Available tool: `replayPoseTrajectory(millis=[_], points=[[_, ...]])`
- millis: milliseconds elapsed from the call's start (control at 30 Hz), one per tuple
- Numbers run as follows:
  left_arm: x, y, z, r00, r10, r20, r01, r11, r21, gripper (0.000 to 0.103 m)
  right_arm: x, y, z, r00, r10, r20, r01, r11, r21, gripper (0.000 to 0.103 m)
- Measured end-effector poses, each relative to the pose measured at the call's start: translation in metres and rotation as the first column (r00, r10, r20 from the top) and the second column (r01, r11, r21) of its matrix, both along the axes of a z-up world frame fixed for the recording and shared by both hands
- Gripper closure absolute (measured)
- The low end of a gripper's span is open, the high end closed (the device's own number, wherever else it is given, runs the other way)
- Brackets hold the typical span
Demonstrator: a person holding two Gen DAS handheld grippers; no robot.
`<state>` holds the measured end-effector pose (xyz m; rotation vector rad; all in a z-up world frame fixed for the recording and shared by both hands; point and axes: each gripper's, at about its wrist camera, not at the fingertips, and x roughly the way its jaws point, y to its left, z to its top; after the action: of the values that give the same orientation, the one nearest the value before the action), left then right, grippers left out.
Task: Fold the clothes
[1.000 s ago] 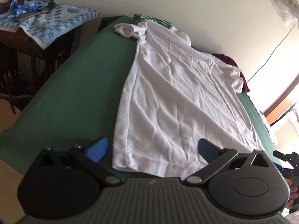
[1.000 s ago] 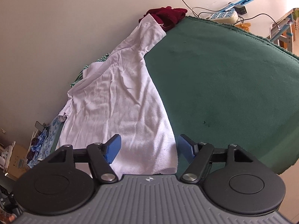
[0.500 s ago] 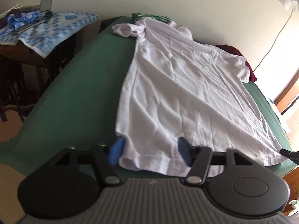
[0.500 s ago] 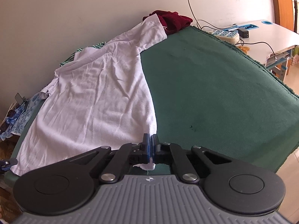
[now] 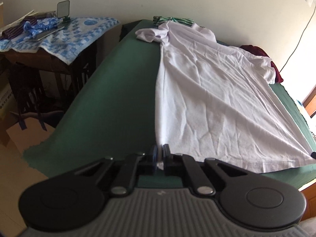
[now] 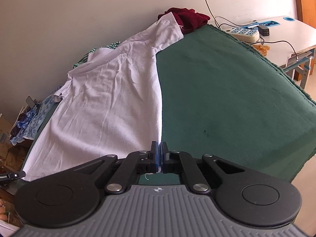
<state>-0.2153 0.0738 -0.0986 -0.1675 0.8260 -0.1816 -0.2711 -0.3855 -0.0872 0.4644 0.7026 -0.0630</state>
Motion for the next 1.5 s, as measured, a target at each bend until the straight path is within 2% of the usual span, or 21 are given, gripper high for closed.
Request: replayPoseTrajectory(millis=[200,333,367,433,467,500,567,600,633,700,733,767,800,900,1033,1133,1267,1367,1400,1467,1500], points=[[-0.011,0.005,0.012,1.0,0.015,0.002,-0.015,1.0,0.004,0.103,-0.004,0.005,0.005,0.999,0.039,-0.032,-0.039,0.999,0.005,0.101],[-0.01,0.007,0.009,1.0,0.004,-0.011,-0.004,0.999,0.044,0.103,0.0,0.002,0.0,0.997,0.008,-0.071,-0.012,0.999,-0.053,0.099],[-0.006,0.007,0.008,1.0,0.001,-0.009,-0.001,0.999,0.047,0.099,0.002,-0.003,-0.001,0.997,-0.029,-0.075,0.026,0.999,-0.047,0.094],[0.003,0.006,0.005,1.0,-0.004,-0.011,0.004,0.999,0.047,0.071,0.003,-0.014,0.0,0.994,-0.092,-0.063,0.092,0.996,0.002,0.087],[0.007,0.005,0.004,1.0,-0.011,-0.009,0.011,0.999,0.041,0.053,0.004,-0.015,0.001,0.995,-0.087,-0.057,0.088,0.996,0.015,0.08],[0.011,0.004,0.002,1.0,-0.021,-0.004,0.021,0.999,0.029,0.042,0.006,-0.013,0.003,0.996,-0.074,-0.051,0.074,0.997,0.009,0.076],[0.018,-0.002,-0.003,0.999,-0.044,-0.011,0.044,0.999,0.022,0.033,0.01,-0.007,0.005,0.998,-0.045,-0.047,0.044,0.999,-0.015,0.063],[0.022,-0.005,-0.006,0.998,-0.053,-0.022,0.054,0.998,0.02,0.028,0.012,-0.003,0.004,0.998,-0.032,-0.053,0.031,0.999,-0.035,0.063],[0.025,-0.009,-0.009,0.998,-0.056,-0.027,0.057,0.998,0.033,0.028,0.013,0.0,0.002,0.998,-0.023,-0.057,0.021,0.999,-0.045,0.063],[0.028,-0.018,-0.013,0.998,-0.058,-0.023,0.059,0.995,0.086,0.044,0.012,0.003,-0.002,0.997,-0.032,-0.068,0.029,0.999,-0.045,0.063],[0.029,-0.022,-0.013,0.998,-0.064,-0.018,0.065,0.992,0.111,0.048,0.011,0.004,-0.004,0.997,-0.042,-0.068,0.039,0.998,-0.041,0.063],[0.029,-0.022,-0.013,0.998,-0.068,-0.019,0.069,0.991,0.117,0.071,0.01,0.004,-0.005,0.997,-0.053,-0.062,0.051,0.998,-0.04,0.063],[0.029,-0.021,-0.013,0.997,-0.07,-0.024,0.072,0.992,0.107,0.103,0.009,0.004,-0.005,0.996,-0.062,-0.057,0.06,0.997,-0.042,0.063],[0.027,-0.014,-0.011,0.998,-0.054,-0.039,0.056,0.997,0.051,0.103,0.01,0.003,-0.004,0.995,-0.087,-0.054,0.084,0.995,-0.045,0.063],[0.007,-0.027,-0.001,0.997,-0.068,-0.022,0.069,0.997,0.045,0.103,0.012,-0.004,-0.002,0.991,-0.122,-0.05,0.121,0.992,-0.025,0.062],[-0.007,-0.03,0.008,0.999,-0.05,-0.005,0.05,0.997,0.066,0.103,0.014,-0.006,0.002,0.993,-0.11,-0.04,0.109,0.994,-0.015,0.062],[-0.009,-0.016,0.009,1.0,-0.011,-0.012,0.012,0.994,0.112,0.103,0.019,-0.001,0.006,0.997,-0.075,-0.022,0.074,0.996,-0.049,0.062],[-0.004,-0.01,0.007,1.0,-0.019,-0.021,0.022,0.986,0.166,0.103,0.023,0.007,0.016,0.998,-0.055,0.035,0.058,0.994,-0.095,0.062],[-0.003,-0.01,0.007,0.999,-0.042,-0.035,0.047,0.987,0.152,0.102,0.025,0.01,0.02,0.998,-0.026,0.05,0.031,0.995,-0.094,0.062],[-0.003,-0.01,0.01,0.991,-0.113,-0.066,0.119,0.988,0.098,0.096,0.031,0.02,0.023,0.998,0.044,0.05,-0.04,0.996,-0.086,0.062],[-0.004,-0.01,0.013,0.984,-0.165,-0.074,0.17,0.983,0.071,0.083,0.034,0.025,0.022,0.996,0.076,0.036,-0.073,0.994,-0.077,0.062]])
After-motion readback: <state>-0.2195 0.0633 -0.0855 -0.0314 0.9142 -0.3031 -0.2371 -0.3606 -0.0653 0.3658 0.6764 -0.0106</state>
